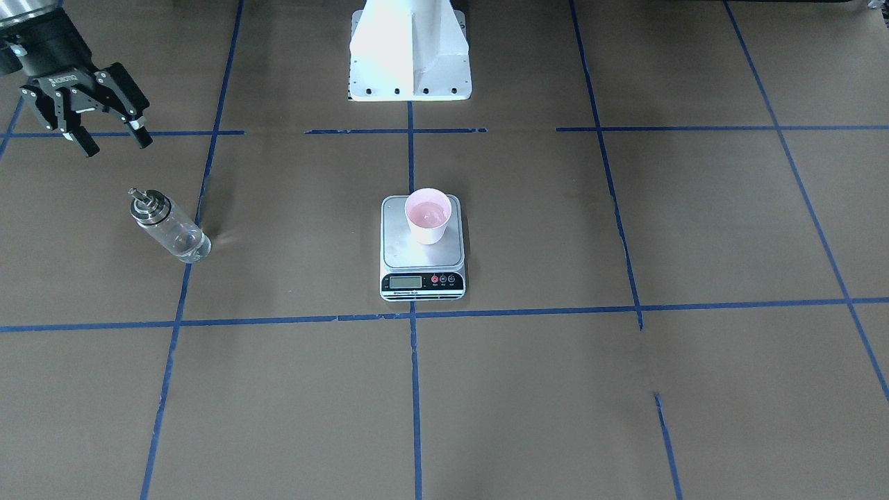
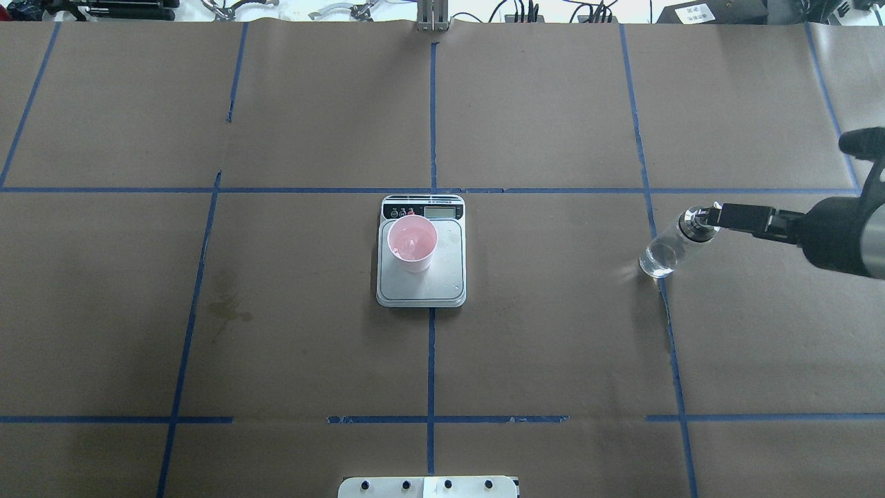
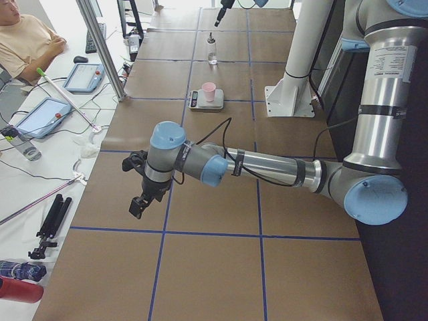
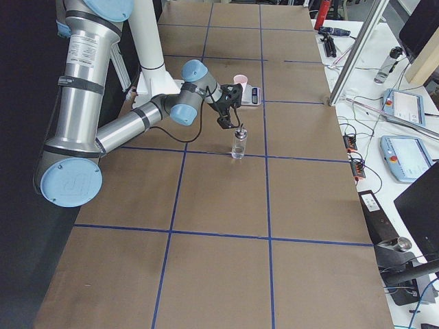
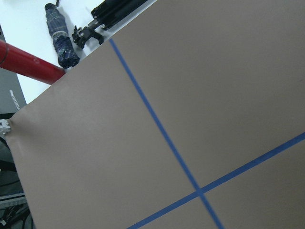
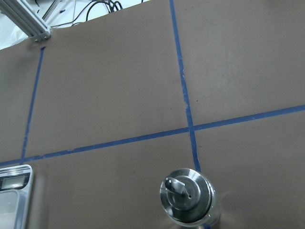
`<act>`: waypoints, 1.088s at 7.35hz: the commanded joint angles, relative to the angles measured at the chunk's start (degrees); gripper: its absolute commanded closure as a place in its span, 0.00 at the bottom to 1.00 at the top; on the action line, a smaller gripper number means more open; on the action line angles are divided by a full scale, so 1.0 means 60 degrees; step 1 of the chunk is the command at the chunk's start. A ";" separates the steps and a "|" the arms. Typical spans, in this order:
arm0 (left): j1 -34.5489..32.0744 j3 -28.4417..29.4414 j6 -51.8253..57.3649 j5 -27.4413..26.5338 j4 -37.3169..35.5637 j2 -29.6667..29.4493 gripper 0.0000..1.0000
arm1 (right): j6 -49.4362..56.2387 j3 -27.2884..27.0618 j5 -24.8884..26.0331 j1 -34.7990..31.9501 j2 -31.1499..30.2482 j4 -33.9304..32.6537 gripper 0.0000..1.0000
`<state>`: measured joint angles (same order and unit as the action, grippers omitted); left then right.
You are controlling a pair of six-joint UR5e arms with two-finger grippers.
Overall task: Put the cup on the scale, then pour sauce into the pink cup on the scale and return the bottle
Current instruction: 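Reach the right gripper to the glass sauce bottle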
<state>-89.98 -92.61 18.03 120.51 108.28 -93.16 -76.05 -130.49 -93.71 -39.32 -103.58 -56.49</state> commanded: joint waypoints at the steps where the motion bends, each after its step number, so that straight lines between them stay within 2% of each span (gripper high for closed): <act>1: -0.0238 0.0201 0.0202 0.0174 0.0352 0.0321 0.00 | -0.1106 0.0110 0.4379 0.2967 -0.0460 0.0011 0.00; 2: -0.0238 0.0201 0.0202 0.0160 0.0367 0.0336 0.00 | -0.1587 0.0474 0.5949 0.3878 -0.0461 0.0011 0.00; 4: -0.0238 0.0201 0.0188 0.0174 0.0396 0.0452 0.00 | -0.2045 0.1585 0.8152 0.4996 -0.0389 0.0098 0.00; 5: -0.0238 0.0244 0.0130 0.0189 0.0512 0.0744 0.00 | -0.2046 0.1664 0.8568 0.5204 -0.0359 0.0099 0.00; 6: -0.0238 0.0404 -0.0393 0.0595 0.0528 0.1138 0.00 | -0.2061 0.1665 0.8601 0.5249 -0.0359 0.0099 0.00; 7: -0.0253 0.0304 -0.0920 0.2151 0.0600 0.1780 0.00 | -0.2046 0.1665 0.8645 0.5250 -0.0344 0.0099 0.00; 8: -0.0253 0.0231 -0.1259 0.4211 0.1138 0.2367 0.00 | -0.2046 0.1665 0.8646 0.5250 -0.0344 0.0099 0.00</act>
<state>-91.46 -90.81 13.44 132.94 112.45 -83.27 -88.33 -120.57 -42.15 -7.95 -105.69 -55.90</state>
